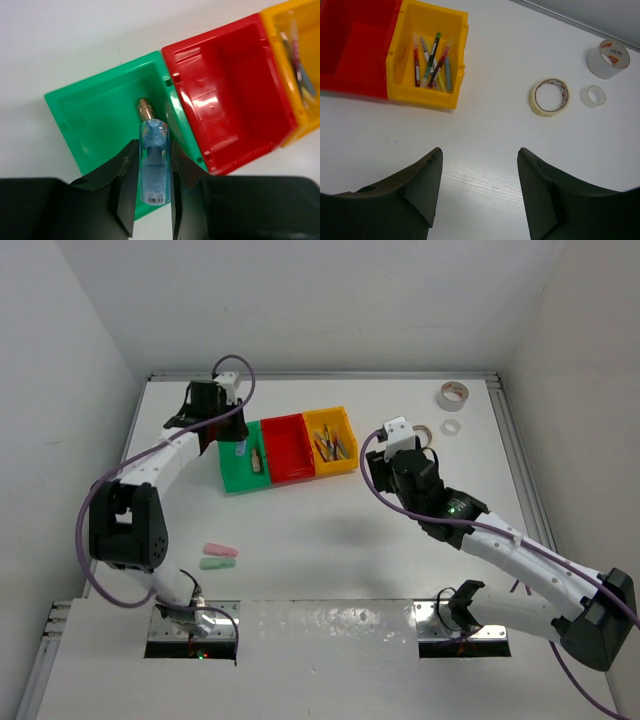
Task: Sort the stationery into containers
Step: Place the pen in the storage box.
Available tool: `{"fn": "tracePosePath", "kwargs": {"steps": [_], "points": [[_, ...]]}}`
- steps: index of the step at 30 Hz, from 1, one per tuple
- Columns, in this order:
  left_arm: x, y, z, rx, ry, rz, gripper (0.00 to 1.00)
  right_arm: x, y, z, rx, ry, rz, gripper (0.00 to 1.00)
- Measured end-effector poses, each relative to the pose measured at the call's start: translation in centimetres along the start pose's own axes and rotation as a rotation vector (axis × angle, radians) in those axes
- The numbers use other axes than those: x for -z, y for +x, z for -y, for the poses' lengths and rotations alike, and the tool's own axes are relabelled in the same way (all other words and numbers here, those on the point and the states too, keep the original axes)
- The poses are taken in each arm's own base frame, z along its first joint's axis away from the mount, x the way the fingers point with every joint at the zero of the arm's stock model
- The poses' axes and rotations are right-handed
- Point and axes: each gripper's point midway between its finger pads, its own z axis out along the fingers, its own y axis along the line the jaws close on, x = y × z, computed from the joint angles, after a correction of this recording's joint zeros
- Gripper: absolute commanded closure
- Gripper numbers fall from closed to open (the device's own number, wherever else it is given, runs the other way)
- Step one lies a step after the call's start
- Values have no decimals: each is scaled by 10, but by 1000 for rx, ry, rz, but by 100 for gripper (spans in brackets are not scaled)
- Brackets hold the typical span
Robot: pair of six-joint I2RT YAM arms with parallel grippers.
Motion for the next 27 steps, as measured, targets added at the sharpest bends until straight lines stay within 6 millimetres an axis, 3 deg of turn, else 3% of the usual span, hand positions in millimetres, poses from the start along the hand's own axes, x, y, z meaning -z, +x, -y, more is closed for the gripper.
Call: {"fn": "tracePosePath", "kwargs": {"steps": [5,9,12,14,15,18,23,27], "points": [[-36,26,-14,104,-61,-64,100,0,3,1,4,5,-5,39],[-43,21,-23,110,-108,-34,92,1,6,3,9,12,-10,39],[-45,16,-28,106,-134,1,76,2,7,4,8,14,-8,39],[-45,23,-33,111,-158,-8,65,2,8,4,10,15,-9,39],[-45,29,-35,114,-169,-18,53,2,8,4,11,16,-9,39],[-45,43,-39,118,-197,-52,37,1,8,4,19,16,-9,39],[-33,44,-42,101,-220,-65,34,1,8,5,32,15,-9,39],[-6,21,-28,-19,-141,-7,42,2,8,4,34,14,-9,39]]}}
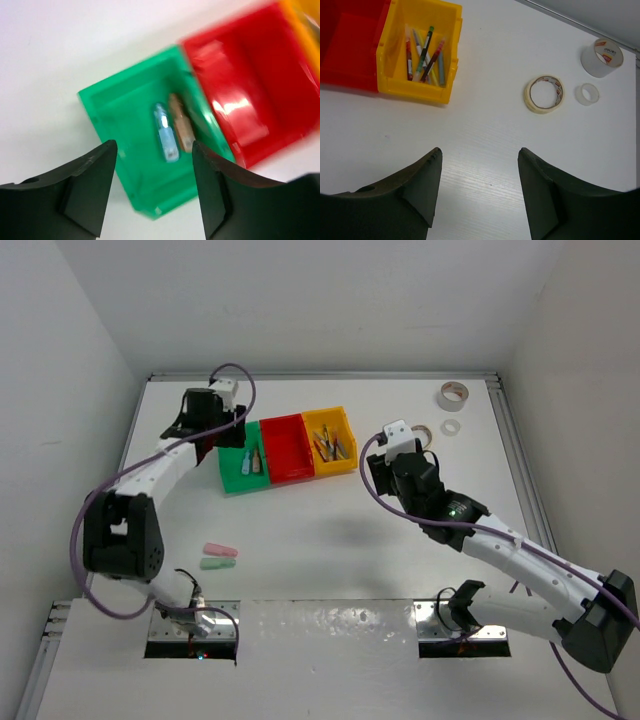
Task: Sort the stationery into containers
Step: Place the pen in the storage box, then pick up the pen from the center of the board.
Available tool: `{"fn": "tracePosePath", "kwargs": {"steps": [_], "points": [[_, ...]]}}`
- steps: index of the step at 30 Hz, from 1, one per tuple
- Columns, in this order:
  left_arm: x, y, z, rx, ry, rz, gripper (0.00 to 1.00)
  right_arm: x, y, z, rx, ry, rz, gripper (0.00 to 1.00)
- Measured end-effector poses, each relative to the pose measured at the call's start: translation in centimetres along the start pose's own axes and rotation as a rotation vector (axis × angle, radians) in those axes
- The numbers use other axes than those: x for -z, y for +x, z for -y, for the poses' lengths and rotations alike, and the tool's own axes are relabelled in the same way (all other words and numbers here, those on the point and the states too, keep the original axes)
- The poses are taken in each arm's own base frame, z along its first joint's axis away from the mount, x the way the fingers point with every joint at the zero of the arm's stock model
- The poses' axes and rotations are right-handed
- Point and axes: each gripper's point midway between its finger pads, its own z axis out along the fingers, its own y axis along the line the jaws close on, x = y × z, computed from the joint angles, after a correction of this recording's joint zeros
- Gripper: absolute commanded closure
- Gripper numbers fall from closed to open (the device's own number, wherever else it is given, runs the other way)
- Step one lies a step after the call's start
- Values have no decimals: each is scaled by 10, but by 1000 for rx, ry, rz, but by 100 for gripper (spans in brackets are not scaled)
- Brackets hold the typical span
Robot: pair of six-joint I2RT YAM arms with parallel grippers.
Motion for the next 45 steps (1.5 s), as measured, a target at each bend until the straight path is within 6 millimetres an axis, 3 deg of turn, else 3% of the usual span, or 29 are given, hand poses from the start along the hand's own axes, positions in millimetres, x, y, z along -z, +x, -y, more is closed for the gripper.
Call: {"fn": "tracePosePath", "kwargs": {"steps": [3,6,9,14,21,25,34,44,45], "points": [[39,-2,21,-308,188,79,39,1,-1,-2,0,-6,4,39],[82,34,33,-737,364,68,36,4,-1,-2,-5,-11,10,39],[103,86,34,-1025,531,-53,35,7,-1,-3,-15,-16,18,39],[121,177,23,-1179,750,-304,34,9,3,-5,-27,-25,17,39],[125,238,11,-1303,813,-380,36,10,6,-7,-28,-31,11,39],[120,252,5,-1341,795,-389,39,13,6,-7,-32,-30,10,39],[102,247,-2,-1379,713,-356,51,15,6,-3,-36,-16,12,39],[97,261,-4,-1393,666,-357,55,16,6,2,-35,11,12,39],[96,262,-4,-1390,661,-361,59,16,6,3,-35,13,14,39]]}}
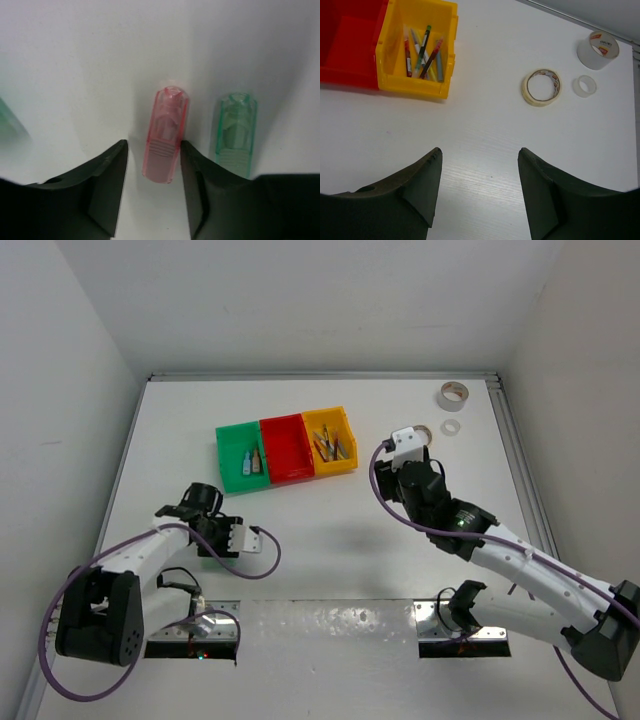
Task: Sort the stationery into containers
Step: Pick up the pen from the center of the board.
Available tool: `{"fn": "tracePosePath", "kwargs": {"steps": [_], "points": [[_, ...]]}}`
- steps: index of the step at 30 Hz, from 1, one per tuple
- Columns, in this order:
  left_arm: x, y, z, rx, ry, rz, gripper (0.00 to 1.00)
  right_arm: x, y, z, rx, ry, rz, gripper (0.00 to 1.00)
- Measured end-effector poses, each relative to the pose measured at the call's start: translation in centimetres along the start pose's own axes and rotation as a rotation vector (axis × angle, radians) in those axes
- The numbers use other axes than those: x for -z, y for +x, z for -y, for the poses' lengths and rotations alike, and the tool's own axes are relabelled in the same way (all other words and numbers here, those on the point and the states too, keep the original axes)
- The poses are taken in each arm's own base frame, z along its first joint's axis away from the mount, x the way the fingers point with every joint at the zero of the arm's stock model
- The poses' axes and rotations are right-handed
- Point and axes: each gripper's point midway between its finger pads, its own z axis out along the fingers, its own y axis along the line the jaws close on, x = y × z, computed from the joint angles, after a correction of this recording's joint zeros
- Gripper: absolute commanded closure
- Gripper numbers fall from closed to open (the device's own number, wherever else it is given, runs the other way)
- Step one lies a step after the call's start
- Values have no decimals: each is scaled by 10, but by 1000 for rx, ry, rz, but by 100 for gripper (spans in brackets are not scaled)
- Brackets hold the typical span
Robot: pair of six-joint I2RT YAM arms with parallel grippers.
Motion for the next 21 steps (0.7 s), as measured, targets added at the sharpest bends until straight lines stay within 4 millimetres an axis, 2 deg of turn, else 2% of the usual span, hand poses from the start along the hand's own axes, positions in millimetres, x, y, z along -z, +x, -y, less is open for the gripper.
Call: {"fn": "tracePosePath", "kwargs": {"steps": [1,2,7,8,13,17,19,21], "points": [[0,0,-1,7,-2,-3,63,0,0,1,1,2,1,39],[-1,1,-5,15,-9,-5,73,0,0,1,1,3,1,39],[-2,0,-16,31,-8,-4,92,0,0,2,2,11,1,39],[-1,-2,-17,26,-2,1,100,1,-1,3,2,15,2,39],[1,-9,-19,20,23,34,100,2,-2,6,-2,24,9,39],[11,-33,-17,109,77,140,100,3,-4,7,-7,28,15,39],[27,-52,-37,167,45,214,100,3,-4,7,-6,28,15,39],[49,-73,-68,249,-40,300,100,3,-3,7,-5,28,13,39]]}}
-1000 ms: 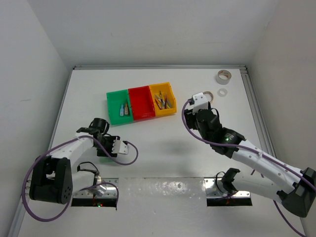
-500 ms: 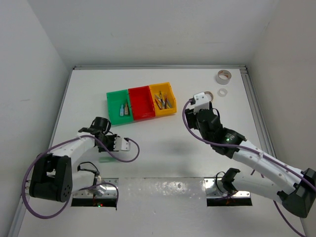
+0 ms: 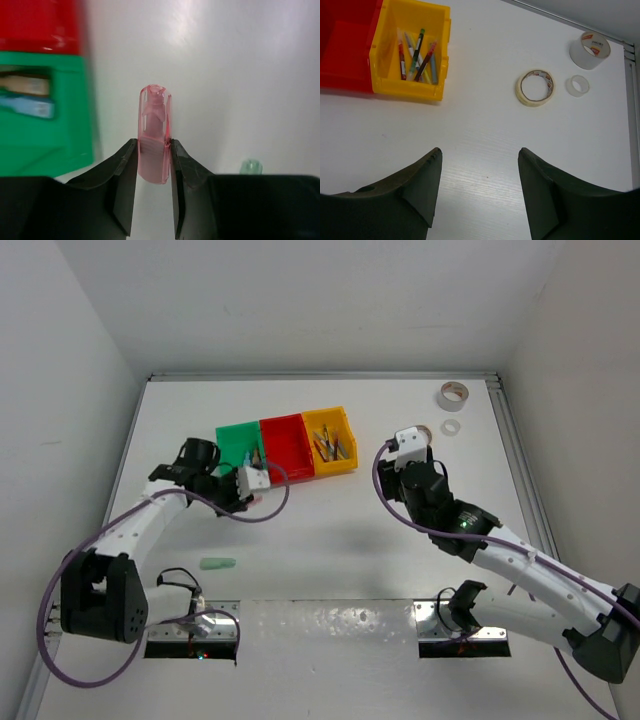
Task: Sort the stationery into containers
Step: Pick up the pen from the center of the board, then place the pen in the storage box.
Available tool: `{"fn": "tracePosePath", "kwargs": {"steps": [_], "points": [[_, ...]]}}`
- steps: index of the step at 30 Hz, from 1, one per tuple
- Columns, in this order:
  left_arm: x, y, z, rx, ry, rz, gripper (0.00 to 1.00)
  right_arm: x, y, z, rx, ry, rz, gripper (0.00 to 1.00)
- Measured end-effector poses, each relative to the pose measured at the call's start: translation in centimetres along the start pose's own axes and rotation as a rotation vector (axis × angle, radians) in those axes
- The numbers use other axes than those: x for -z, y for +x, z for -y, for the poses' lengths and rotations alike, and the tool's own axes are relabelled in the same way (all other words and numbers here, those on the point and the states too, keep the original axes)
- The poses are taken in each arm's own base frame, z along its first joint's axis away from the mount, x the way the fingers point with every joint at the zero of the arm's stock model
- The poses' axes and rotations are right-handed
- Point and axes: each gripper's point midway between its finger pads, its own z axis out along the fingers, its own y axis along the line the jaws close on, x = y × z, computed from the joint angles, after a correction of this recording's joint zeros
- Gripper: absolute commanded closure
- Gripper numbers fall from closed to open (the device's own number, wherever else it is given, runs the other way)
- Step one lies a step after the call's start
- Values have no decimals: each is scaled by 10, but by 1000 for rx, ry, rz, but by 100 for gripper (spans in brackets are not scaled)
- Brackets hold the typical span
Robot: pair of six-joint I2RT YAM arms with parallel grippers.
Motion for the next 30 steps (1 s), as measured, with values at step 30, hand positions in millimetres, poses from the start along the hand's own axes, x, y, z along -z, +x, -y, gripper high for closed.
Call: {"fn": "tracePosePath", "kwargs": {"steps": [30], "points": [[19,13,-192,1374,-854,107,85,2,5,2,9,1,-9,39]]}}
